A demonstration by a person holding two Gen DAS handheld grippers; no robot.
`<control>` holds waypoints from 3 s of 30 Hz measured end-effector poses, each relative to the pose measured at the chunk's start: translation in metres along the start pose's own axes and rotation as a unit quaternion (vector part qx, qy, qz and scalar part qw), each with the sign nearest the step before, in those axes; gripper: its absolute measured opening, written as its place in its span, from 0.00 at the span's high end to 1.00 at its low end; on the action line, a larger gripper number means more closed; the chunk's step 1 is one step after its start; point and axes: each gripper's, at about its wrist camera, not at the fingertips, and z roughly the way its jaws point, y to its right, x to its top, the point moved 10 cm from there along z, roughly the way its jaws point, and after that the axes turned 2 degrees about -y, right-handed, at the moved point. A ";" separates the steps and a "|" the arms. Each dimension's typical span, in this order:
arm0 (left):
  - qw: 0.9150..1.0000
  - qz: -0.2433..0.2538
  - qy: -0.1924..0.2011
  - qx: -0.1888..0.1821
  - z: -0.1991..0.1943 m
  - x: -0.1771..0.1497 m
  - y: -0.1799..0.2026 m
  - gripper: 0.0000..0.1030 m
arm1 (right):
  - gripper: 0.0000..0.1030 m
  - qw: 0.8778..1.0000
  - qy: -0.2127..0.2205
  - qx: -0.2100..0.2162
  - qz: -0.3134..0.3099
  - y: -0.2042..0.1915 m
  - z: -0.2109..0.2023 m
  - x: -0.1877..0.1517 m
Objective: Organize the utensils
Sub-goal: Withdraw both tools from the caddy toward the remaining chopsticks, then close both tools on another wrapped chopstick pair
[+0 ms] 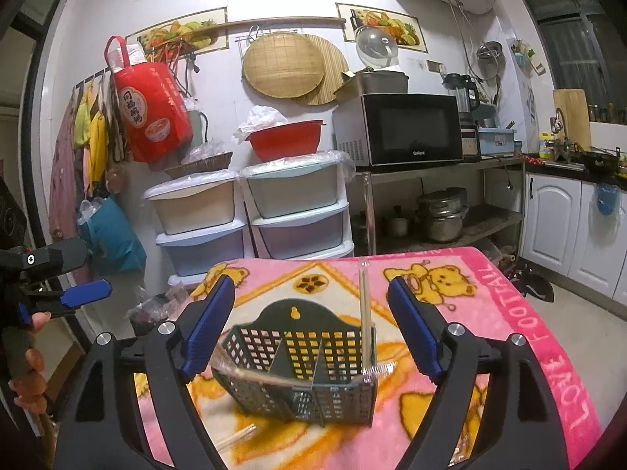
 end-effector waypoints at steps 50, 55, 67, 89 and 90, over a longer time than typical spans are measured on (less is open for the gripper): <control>0.989 -0.091 -0.104 0.047 -0.015 -0.139 -0.073 0.10 | 0.23 0.992 -0.123 -0.033 0.010 0.049 -0.022 -0.113; 0.986 -0.096 -0.126 0.057 -0.017 -0.163 -0.083 0.11 | 0.23 0.990 -0.136 -0.035 0.009 0.052 -0.023 -0.125; 0.977 -0.114 -0.162 0.074 -0.022 -0.202 -0.107 0.12 | 0.23 0.984 -0.172 -0.046 0.023 0.067 -0.023 -0.158; 0.971 -0.111 -0.188 0.093 0.004 -0.222 -0.125 0.66 | 0.41 0.948 -0.260 -0.087 0.159 0.166 0.016 -0.202; 0.971 -0.110 -0.188 0.095 0.005 -0.221 -0.125 0.69 | 0.42 0.945 -0.268 -0.083 0.167 0.170 0.021 -0.202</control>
